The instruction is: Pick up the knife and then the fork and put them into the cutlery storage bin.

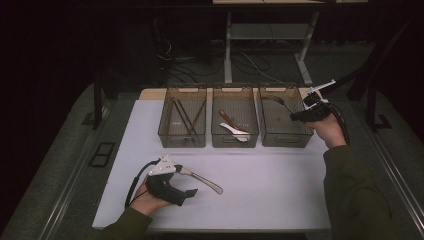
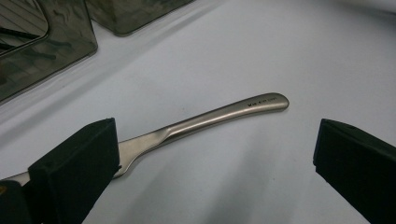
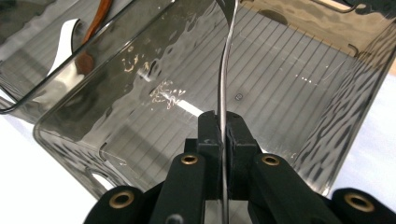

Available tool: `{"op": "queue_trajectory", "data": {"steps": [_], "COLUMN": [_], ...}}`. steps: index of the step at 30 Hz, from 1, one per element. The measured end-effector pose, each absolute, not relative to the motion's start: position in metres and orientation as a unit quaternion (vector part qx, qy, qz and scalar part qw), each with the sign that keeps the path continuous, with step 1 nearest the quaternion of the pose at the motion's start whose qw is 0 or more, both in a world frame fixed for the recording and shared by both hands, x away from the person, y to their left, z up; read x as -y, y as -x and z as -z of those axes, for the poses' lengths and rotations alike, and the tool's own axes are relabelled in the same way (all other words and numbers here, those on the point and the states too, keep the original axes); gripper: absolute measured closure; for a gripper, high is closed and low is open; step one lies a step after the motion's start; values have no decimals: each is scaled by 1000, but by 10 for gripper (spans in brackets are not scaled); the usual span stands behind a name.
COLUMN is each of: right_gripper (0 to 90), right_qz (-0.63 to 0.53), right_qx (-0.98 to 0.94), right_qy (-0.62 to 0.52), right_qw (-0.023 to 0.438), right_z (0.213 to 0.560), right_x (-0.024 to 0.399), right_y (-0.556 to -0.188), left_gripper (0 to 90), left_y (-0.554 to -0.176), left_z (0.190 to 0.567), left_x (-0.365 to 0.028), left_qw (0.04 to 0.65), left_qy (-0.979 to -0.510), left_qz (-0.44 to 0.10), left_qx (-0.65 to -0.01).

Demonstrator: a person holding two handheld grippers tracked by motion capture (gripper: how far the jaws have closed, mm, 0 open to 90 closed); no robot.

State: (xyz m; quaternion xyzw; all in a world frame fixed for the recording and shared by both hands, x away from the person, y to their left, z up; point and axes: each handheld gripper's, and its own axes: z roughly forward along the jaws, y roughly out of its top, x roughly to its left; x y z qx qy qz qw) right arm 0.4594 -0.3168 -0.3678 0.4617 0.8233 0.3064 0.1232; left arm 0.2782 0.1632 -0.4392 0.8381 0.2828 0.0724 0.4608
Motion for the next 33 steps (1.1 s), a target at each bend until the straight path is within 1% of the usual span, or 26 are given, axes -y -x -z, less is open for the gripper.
{"op": "queue_trajectory", "data": {"steps": [29, 31, 33], "right_gripper": [859, 849, 815], "right_qz": [-245, -243, -249], "right_qx": [-847, -847, -847], "right_qy": [-458, -460, -457], "right_qw": [110, 106, 108], "right_z": [399, 400, 400], "right_x": [300, 299, 299], "right_y": [-475, -475, -475], "left_gripper": [0, 0, 0], "left_y": [-277, -277, -277], "left_z": [439, 439, 439], "left_x": [-161, -161, -161], "left_qw": [461, 461, 461], "left_qy": [-840, -840, -840], "left_qz": [-66, -66, -66], "left_qx": [-278, -278, -278]}}
